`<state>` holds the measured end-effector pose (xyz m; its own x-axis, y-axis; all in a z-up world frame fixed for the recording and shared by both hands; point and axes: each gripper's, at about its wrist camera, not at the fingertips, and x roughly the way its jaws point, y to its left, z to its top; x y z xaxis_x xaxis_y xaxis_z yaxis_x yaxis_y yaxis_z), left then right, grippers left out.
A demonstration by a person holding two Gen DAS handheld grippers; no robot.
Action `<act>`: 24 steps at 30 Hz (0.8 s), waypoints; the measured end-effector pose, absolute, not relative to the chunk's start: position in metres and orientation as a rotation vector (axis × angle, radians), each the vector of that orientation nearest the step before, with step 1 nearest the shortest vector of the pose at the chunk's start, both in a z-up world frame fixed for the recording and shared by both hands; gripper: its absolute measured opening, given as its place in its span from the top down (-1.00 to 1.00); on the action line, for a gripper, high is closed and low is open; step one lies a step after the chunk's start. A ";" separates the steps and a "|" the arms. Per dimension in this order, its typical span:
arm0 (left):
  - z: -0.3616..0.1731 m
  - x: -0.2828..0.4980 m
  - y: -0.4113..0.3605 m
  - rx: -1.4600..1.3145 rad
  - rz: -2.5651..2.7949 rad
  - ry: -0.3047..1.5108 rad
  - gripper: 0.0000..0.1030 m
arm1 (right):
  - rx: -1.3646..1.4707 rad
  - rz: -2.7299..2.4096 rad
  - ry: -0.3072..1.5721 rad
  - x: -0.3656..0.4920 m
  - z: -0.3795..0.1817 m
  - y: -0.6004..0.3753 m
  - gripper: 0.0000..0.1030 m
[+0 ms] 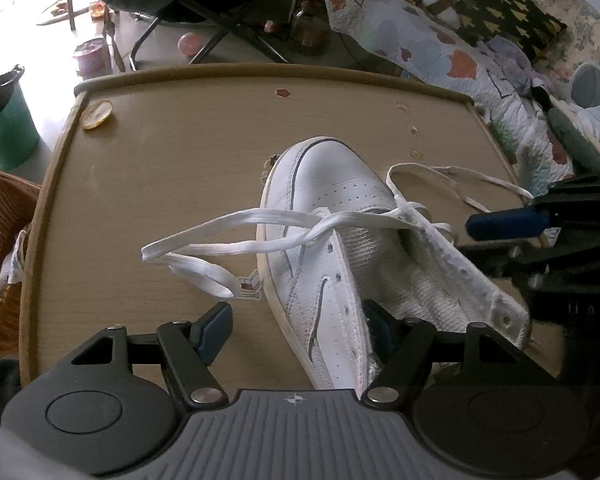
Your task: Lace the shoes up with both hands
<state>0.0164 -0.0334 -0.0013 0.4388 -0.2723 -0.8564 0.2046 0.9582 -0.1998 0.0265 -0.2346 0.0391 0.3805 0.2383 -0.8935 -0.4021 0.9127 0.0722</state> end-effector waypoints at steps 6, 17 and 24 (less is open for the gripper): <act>-0.002 0.016 -0.033 -0.075 -0.298 1.075 -0.42 | -0.084 0.429 1.151 0.030 0.027 -0.242 0.44; 0.000 0.016 -0.035 -0.081 -0.298 1.075 -0.43 | -0.222 0.534 1.166 0.033 0.016 -0.238 0.51; 0.000 0.015 -0.034 -0.081 -0.294 1.076 -0.45 | -0.345 0.642 1.096 0.025 0.010 -0.233 0.53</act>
<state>0.0153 -0.0340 -0.0005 0.4402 -0.2756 -0.8546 0.1971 0.9582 -0.2074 0.0255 -0.2329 0.0097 0.3030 0.3087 -0.9016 -0.6354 0.7705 0.0503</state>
